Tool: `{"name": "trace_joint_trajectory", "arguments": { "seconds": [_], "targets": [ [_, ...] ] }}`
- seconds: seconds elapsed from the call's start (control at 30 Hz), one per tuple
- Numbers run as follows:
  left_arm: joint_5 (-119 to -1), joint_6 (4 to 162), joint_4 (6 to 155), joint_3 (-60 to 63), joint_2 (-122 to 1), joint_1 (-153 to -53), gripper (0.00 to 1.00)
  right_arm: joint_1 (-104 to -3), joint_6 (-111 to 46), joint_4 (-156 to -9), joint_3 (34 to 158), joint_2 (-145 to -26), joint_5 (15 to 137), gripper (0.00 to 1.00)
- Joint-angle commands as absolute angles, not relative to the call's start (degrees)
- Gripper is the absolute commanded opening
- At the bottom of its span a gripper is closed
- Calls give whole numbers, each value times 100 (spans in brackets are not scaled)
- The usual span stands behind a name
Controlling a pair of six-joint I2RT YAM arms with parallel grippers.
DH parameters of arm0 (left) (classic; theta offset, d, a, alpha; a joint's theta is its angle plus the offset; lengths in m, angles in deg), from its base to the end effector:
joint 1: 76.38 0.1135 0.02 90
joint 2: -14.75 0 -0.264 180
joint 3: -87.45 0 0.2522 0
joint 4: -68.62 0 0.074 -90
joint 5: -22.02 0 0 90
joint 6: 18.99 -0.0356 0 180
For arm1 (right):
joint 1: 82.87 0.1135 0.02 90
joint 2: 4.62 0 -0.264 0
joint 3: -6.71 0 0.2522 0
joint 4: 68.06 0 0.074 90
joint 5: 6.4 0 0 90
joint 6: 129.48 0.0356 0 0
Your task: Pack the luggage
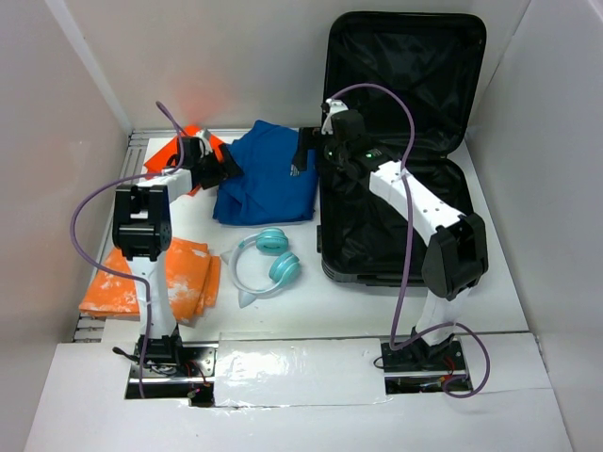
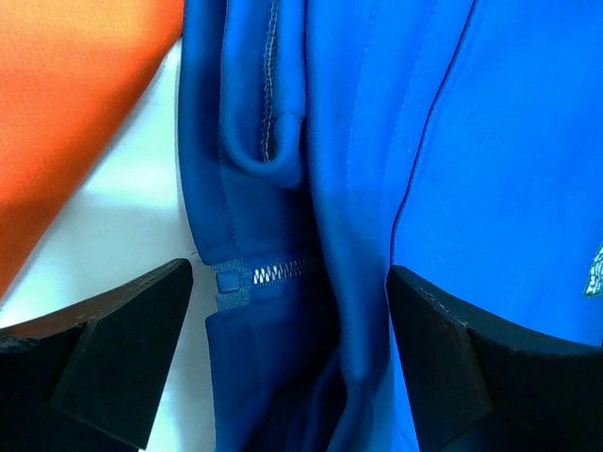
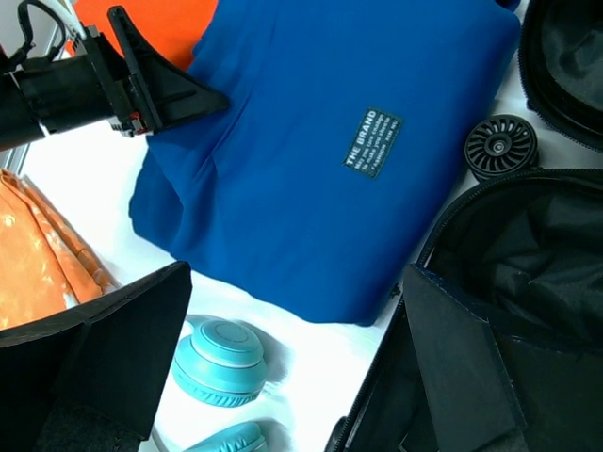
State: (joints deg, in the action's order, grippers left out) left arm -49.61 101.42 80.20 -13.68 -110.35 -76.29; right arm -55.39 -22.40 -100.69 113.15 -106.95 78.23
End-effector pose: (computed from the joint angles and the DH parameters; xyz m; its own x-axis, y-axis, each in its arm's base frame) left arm 0.4900 -0.0104 0.1644 -0.6305 -0.4814 -0.6089 -0.0745 0.8184 -0.5699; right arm 0.3747 0.1986 0.3372 -0.5613 0.0377 -0.8268 -0.3845 0.8728 0.3008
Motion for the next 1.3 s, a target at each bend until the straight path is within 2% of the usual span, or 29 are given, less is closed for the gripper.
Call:
{"name": "trace_joint_trajectory", "arguments": {
  "seconds": [0.0,0.13,0.27,0.3,0.37,0.4,0.5,0.53,0.87,1.27],
  "targets": [
    [-4935,10361,8175,-1612,-11356,-7674,96,-5607,-2269,-9992,11434,-10597,7806,100],
    [-4768,10432,8238,-1737,-11471,-7674,88,-5659,-2269,-9940,11434,-10657,7745,100],
    [-4715,10545,8185,-1737,-11533,-7674,62,-5712,-2269,-9992,11574,-10771,7745,100],
    [-4715,10546,8185,-1737,-11533,-7726,49,-5712,-2269,-9992,11652,-10833,7745,100],
    [-4715,10546,8185,-1737,-11533,-7726,37,-5712,-2269,-10054,11810,-10903,7587,100],
    [-4715,10494,8185,-1737,-11533,-7726,24,-5712,-2269,-10054,11811,-10982,7456,100],
    [-4715,10415,8185,-1606,-11322,-7726,3,-5712,-2085,-10001,11926,-11132,7384,100],
    [-4863,10310,8237,-1518,-11130,-7726,0,-5660,-2085,-10001,12021,-11280,7315,100],
    [-5340,9623,8361,-1051,-10118,-7419,0,-5475,-1637,-10195,12717,-12221,7314,100],
    [-5128,9518,8475,-1051,-10302,-7225,0,-5413,-1233,-10423,13375,-13303,7551,100]
  ]
}}
